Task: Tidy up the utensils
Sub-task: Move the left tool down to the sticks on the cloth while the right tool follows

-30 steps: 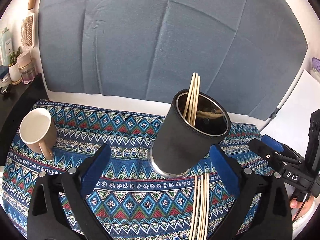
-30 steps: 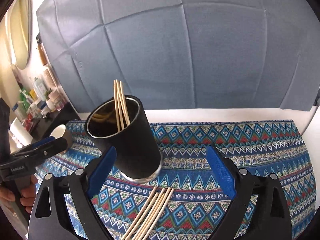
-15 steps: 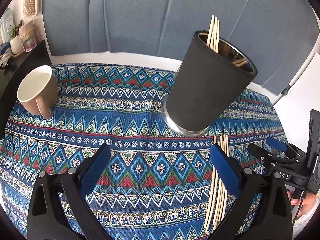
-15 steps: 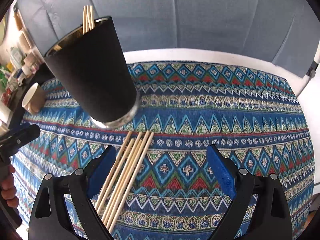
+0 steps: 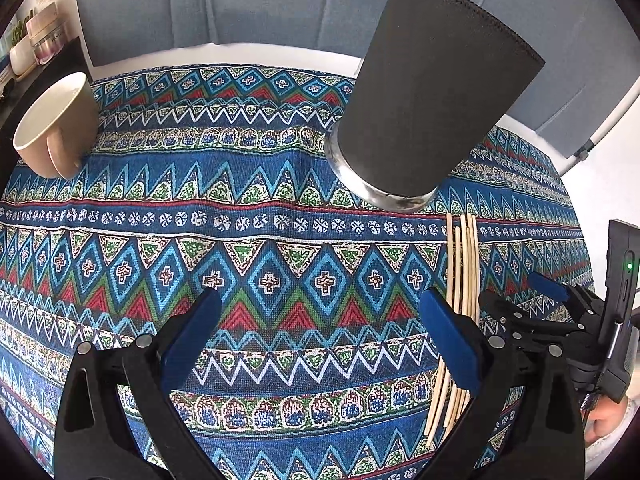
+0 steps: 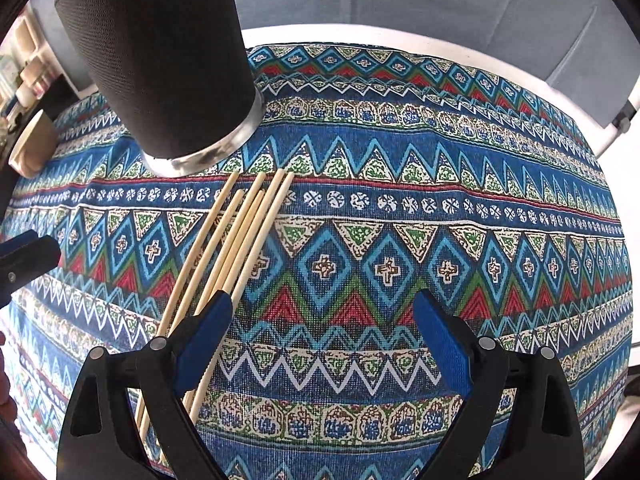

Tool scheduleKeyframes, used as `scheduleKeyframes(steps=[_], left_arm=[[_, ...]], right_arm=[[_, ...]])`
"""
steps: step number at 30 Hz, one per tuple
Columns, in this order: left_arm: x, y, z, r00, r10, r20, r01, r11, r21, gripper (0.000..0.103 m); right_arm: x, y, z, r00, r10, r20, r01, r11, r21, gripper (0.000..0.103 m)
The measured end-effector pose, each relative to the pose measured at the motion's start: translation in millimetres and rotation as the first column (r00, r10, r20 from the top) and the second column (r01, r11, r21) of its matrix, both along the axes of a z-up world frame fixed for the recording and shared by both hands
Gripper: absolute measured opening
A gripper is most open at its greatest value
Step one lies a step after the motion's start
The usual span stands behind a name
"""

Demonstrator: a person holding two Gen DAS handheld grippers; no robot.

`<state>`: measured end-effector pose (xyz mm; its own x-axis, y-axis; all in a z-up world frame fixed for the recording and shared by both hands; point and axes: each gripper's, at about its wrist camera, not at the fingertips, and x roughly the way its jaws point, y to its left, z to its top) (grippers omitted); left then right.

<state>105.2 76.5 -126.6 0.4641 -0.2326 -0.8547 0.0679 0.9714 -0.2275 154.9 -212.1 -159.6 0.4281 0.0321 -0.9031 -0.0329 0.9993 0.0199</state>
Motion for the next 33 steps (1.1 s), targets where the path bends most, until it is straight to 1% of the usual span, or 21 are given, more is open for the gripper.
scheduleKeyframes(steps=[3,6,11,14,15,17,18,23,25,28,30,33], left_arm=[[1,-4,-1,1.0,-0.015,-0.002,0.015,1.0,0.01,0.097],[2,-9,-4,1.0,-0.028,-0.012,0.028,0.999,0.029,0.097],[7,-24,-8,0.999,-0.043,-0.031,0.044,0.998,0.036,0.097],[8,-33,-11,0.998,-0.057,-0.038,0.059,0.997,0.051,0.097],[9,-34,-12,0.997,-0.06,-0.043,0.062,0.997,0.046,0.097],[9,-33,-13,0.997,-0.06,-0.049,0.062,0.998,0.026,0.097],[9,-32,-13,0.997,-0.051,-0.052,0.052,0.998,0.021,0.097],[12,-22,-17,0.997,-0.01,-0.077,0.01,1.0,0.006,0.097],[13,-20,-21,0.995,-0.006,-0.102,0.005,1.0,-0.008,0.097],[16,-26,-28,0.989,-0.009,-0.144,0.007,1.0,-0.017,0.097],[16,-33,-30,0.99,-0.015,-0.143,0.012,1.0,-0.023,0.097],[18,-52,-33,0.989,-0.043,-0.142,0.042,0.999,-0.006,0.097]], right_arm=[[1,5,-4,1.0,0.005,-0.002,-0.005,1.0,0.0,0.088],[4,9,-5,1.0,-0.004,0.003,0.004,1.0,-0.028,0.091],[20,15,-10,0.997,-0.053,-0.052,0.053,0.999,-0.007,0.091],[25,14,-8,0.997,-0.051,-0.053,0.05,0.998,-0.029,0.091],[26,15,-8,0.997,-0.05,-0.056,0.048,0.998,-0.034,0.091],[29,13,-13,0.994,-0.049,-0.103,0.047,0.999,-0.02,0.093],[28,13,-15,0.991,-0.064,-0.115,0.063,0.998,-0.009,0.093],[27,13,-23,0.991,-0.077,-0.11,0.077,0.997,-0.01,0.094],[25,9,-24,0.989,-0.093,-0.113,0.092,0.996,-0.01,0.093],[18,-9,-23,0.985,-0.114,-0.132,0.114,0.993,-0.005,0.094],[16,-16,-24,0.985,-0.108,-0.136,0.109,0.994,-0.005,0.094],[14,-29,-25,0.984,-0.113,-0.14,0.114,0.993,-0.003,0.094]])
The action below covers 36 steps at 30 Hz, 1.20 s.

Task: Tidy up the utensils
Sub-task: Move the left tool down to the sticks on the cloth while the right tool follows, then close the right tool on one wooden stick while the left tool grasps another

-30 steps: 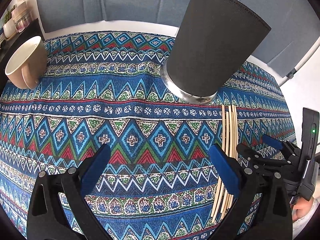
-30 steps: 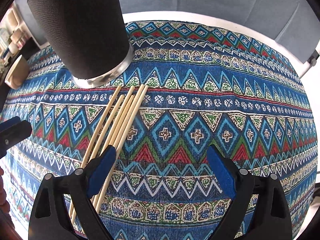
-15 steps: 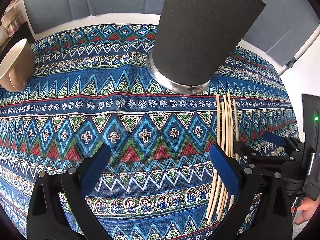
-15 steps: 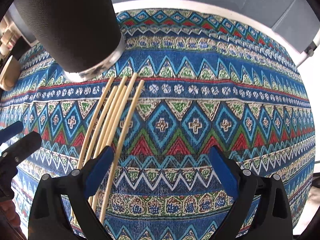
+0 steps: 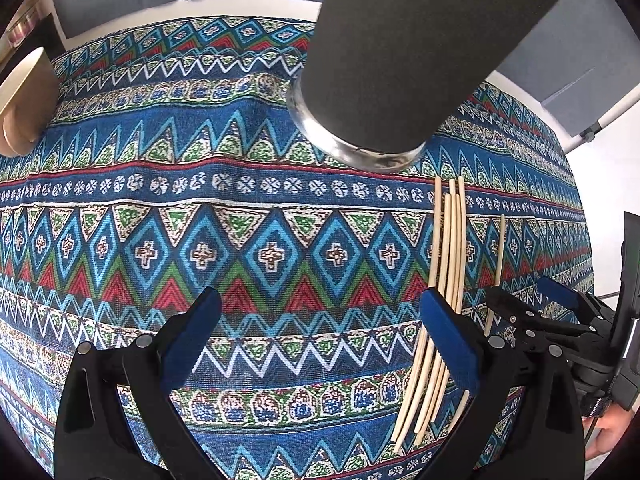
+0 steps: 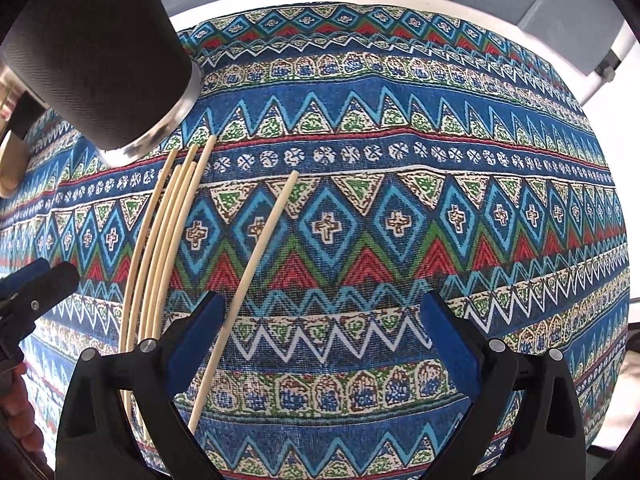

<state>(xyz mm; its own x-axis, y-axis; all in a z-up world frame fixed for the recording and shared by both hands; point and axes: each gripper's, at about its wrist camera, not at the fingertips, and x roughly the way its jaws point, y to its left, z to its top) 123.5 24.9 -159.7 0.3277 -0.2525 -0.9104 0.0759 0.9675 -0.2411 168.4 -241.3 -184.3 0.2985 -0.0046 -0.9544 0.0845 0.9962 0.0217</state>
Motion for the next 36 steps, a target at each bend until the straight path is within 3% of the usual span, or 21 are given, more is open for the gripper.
scheduleKeyframes(steps=[6,11,18,24,28,30,33,35,36], left_arm=[[6,-36,-8,0.998,-0.064,-0.021,0.066,0.995,0.076,0.097],[13,-60,-13,0.996,-0.086,-0.02,0.089,0.982,0.168,0.097],[35,-100,-20,0.994,-0.103,-0.03,0.107,0.965,0.241,0.099],[51,-110,-25,0.994,-0.109,-0.034,0.114,0.964,0.24,0.099],[42,-92,-22,0.994,-0.104,-0.027,0.107,0.966,0.237,0.095],[28,-76,-16,0.996,-0.09,-0.022,0.093,0.968,0.233,0.087],[24,-66,-10,0.998,-0.069,-0.005,0.068,0.971,0.229,0.069],[21,-57,-7,0.999,-0.052,0.009,0.049,0.973,0.224,0.048],[20,-52,-6,0.999,-0.047,0.013,0.043,0.975,0.218,0.042]], right_arm=[[-16,-24,-4,1.0,0.021,0.013,-0.021,1.0,-0.004,0.094],[-35,-45,-4,1.0,0.008,0.014,-0.008,1.0,-0.001,0.095],[-53,-62,-3,1.0,-0.008,0.002,0.008,1.0,0.002,0.096],[-44,-58,-7,0.999,-0.016,-0.028,0.016,1.0,0.005,0.096],[-31,-51,-5,0.999,-0.009,-0.049,0.008,1.0,-0.004,0.094],[-28,-49,-4,0.999,0.01,-0.046,-0.01,1.0,-0.004,0.087],[-26,-40,3,0.999,0.035,-0.024,-0.035,0.999,-0.007,0.057],[-32,-40,10,0.998,0.055,-0.009,-0.055,0.998,-0.011,0.028],[-33,-41,11,0.998,0.062,-0.002,-0.062,0.998,-0.016,0.022]])
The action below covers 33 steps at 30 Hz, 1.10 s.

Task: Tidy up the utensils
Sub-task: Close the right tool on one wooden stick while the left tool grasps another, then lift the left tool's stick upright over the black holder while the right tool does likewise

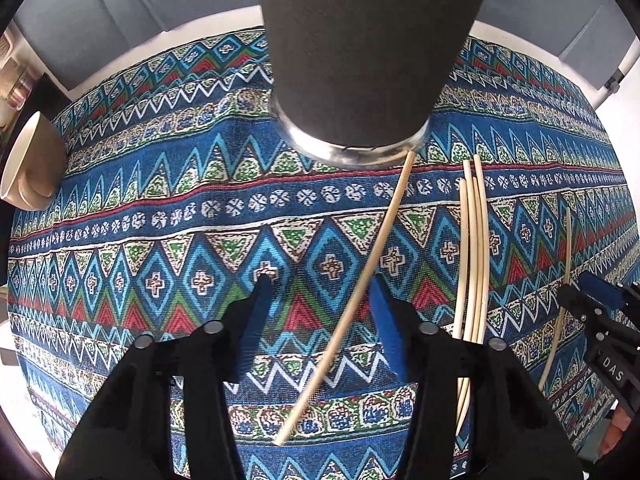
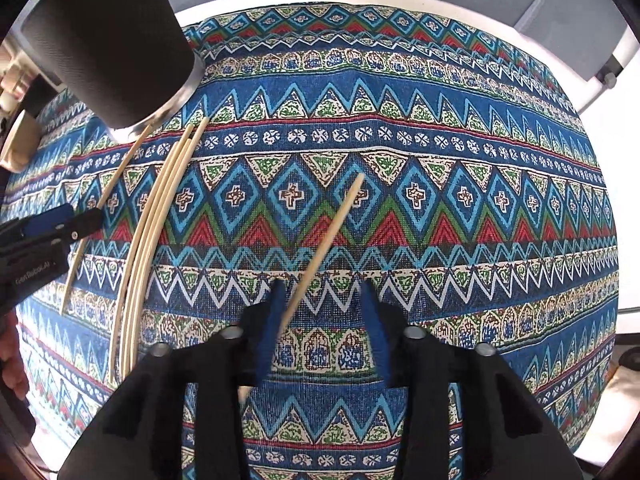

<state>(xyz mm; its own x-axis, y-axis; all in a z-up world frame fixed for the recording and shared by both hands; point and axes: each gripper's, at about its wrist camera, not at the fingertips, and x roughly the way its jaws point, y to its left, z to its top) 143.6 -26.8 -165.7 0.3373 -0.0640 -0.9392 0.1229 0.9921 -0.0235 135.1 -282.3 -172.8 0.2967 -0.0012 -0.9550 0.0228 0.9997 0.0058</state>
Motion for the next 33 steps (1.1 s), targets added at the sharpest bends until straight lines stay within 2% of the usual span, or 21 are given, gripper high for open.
scheduleKeyframes(steps=[2,7,14,19,24,26,33], left_arm=[[-2,10,1,1.0,0.003,0.007,-0.003,1.0,0.0,0.02],[-10,41,1,0.999,0.04,-0.004,-0.04,0.999,-0.004,0.005],[-16,81,2,0.994,0.091,-0.054,-0.095,0.993,-0.072,0.005],[-21,116,11,0.989,0.132,-0.063,-0.138,0.986,-0.099,0.004],[-21,154,35,0.988,0.15,-0.026,-0.152,0.984,-0.094,0.005],[-16,181,48,0.987,0.161,-0.01,-0.161,0.982,-0.103,0.005],[-13,211,103,0.981,0.175,0.08,-0.168,0.982,-0.091,0.005]], right_arm=[[-2,-5,2,1.0,0.004,0.007,-0.004,1.0,-0.004,0.008],[-6,-21,5,1.0,-0.018,-0.002,0.018,1.0,-0.008,0.004],[-17,-59,12,0.996,-0.082,-0.027,0.085,0.989,0.12,0.004],[-26,-81,21,0.992,-0.126,-0.021,0.128,0.98,0.152,0.004],[-28,-101,43,0.991,-0.132,0.013,0.129,0.98,0.154,0.004],[-33,-97,51,0.99,-0.14,0.034,0.133,0.979,0.153,0.004],[-21,-104,99,0.981,-0.149,0.125,0.125,0.975,0.184,0.004]])
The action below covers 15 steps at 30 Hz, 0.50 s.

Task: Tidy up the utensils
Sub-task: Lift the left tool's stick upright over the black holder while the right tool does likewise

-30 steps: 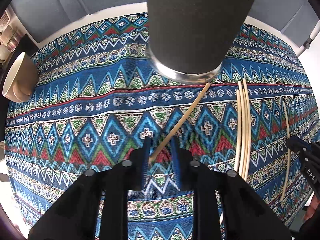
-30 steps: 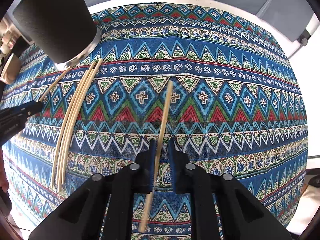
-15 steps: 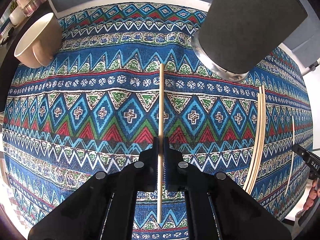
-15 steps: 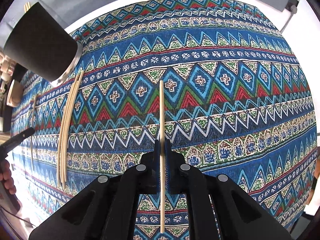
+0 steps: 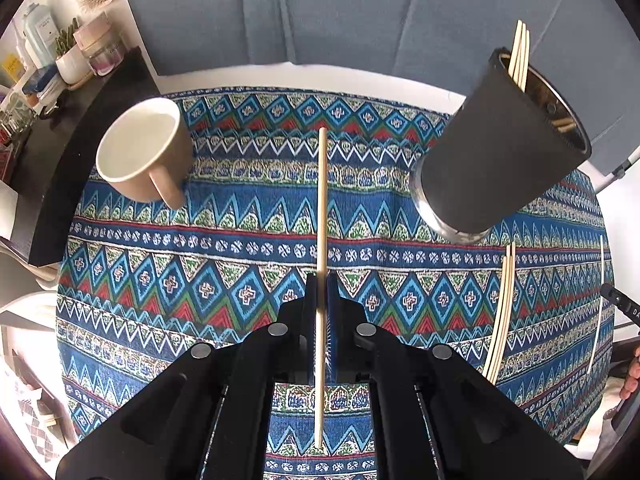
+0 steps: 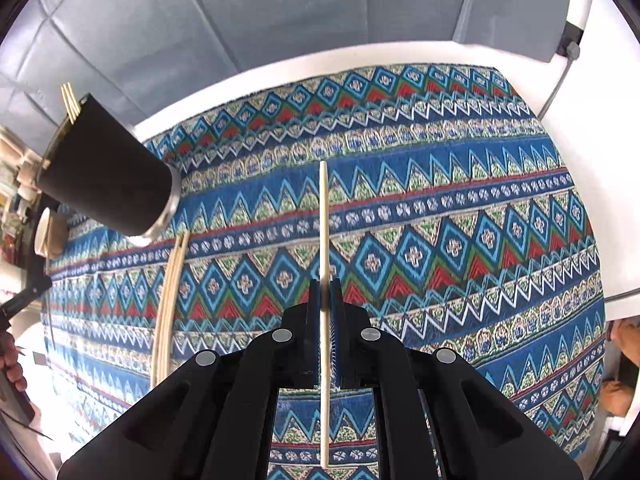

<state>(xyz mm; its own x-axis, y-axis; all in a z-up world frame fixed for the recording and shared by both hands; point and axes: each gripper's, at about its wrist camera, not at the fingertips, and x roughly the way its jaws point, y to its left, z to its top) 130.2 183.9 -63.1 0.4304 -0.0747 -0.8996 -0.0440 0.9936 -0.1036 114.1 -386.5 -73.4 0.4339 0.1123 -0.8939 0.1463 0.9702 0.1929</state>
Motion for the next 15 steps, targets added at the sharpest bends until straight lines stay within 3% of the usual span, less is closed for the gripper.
scheduleKeyframes(steps=[6,15], left_arm=[[2,-4,44,0.998,0.003,0.067,-0.004,1.0,0.015,0.005],[24,-14,82,0.991,0.001,0.131,-0.004,1.0,0.024,0.005]], right_arm=[[37,14,42,0.996,0.014,0.09,-0.009,0.999,-0.049,0.004],[67,40,100,0.977,0.064,0.201,-0.057,0.998,-0.04,0.004]])
